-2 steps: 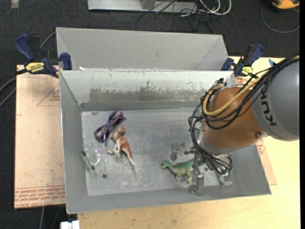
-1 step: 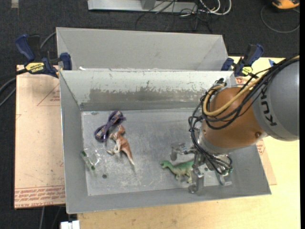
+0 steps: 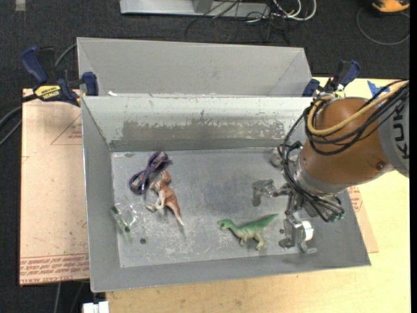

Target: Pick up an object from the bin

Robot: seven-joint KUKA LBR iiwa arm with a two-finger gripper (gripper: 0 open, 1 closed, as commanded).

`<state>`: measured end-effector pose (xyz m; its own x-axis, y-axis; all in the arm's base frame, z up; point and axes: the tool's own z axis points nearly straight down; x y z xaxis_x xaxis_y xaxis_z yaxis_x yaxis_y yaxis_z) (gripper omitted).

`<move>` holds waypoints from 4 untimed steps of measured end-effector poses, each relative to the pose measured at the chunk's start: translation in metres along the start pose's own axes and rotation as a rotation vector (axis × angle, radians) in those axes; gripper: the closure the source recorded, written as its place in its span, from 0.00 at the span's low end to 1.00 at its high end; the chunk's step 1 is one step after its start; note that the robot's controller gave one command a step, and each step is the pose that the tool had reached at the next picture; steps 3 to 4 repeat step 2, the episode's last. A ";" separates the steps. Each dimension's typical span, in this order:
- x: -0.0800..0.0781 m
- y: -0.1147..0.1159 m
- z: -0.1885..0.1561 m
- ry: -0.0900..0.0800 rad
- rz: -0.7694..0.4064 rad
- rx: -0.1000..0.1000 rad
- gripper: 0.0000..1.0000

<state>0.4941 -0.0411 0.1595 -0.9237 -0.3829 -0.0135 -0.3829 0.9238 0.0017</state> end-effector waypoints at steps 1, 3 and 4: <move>-0.003 0.023 0.083 -0.003 0.128 -0.001 0.00; -0.005 0.021 0.089 -0.006 -0.284 0.001 1.00; -0.005 0.021 0.089 -0.006 -0.284 0.001 1.00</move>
Offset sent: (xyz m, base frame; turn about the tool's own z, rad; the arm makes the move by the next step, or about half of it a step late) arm -0.0044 0.0214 -0.0895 -0.2873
